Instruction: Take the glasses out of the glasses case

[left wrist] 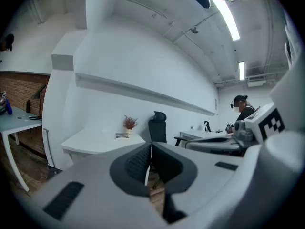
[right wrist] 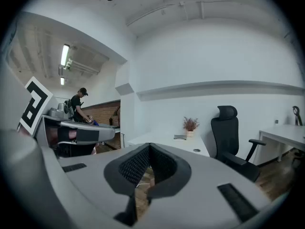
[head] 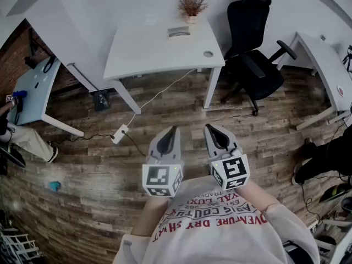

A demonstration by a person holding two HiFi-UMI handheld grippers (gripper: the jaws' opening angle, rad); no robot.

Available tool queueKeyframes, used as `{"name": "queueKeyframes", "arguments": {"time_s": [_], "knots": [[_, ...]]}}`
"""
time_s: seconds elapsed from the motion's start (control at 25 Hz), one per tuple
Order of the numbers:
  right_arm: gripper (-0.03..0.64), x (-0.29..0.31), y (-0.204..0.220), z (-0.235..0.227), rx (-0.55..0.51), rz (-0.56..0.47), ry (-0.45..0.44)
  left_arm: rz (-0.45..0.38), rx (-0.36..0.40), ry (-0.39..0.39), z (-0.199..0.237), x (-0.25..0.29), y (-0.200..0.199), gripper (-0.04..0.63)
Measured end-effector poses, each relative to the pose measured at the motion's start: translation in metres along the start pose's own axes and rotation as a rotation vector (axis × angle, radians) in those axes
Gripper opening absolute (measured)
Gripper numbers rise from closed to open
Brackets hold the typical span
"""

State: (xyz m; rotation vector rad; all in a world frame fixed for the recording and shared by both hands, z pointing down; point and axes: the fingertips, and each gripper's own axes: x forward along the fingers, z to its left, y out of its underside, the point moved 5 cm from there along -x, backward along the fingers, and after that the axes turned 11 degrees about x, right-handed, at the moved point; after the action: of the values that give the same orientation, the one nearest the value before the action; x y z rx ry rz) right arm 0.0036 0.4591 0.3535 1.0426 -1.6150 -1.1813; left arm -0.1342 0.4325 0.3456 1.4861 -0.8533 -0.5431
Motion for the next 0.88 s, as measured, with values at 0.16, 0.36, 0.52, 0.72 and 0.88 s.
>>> {"name": "queueKeyframes", "arguments": {"time_s": [0.16,0.36,0.52,0.72,0.88], "knots": [[0.012,0.002,0.000,-0.003,-0.003,0.005,0.002,-0.004,0.012,-0.006,0.000,0.002,0.001,0.008],[0.012,0.006,0.004,-0.003,-0.003,0.017,0.003,-0.004,0.005,-0.012,0.003,0.004,0.003,0.008],[0.012,0.008,0.007,-0.004,0.004,0.029,0.013,0.001,-0.002,-0.011,0.005,0.005,0.004,0.008],[0.012,0.011,0.010,-0.012,0.034,0.019,0.049,0.005,-0.019,-0.014,0.006,0.009,0.010,0.008],[0.012,0.020,0.012,-0.023,0.025,0.036,0.050,0.014,-0.035,-0.024,0.009,0.019,0.015,0.008]]}}
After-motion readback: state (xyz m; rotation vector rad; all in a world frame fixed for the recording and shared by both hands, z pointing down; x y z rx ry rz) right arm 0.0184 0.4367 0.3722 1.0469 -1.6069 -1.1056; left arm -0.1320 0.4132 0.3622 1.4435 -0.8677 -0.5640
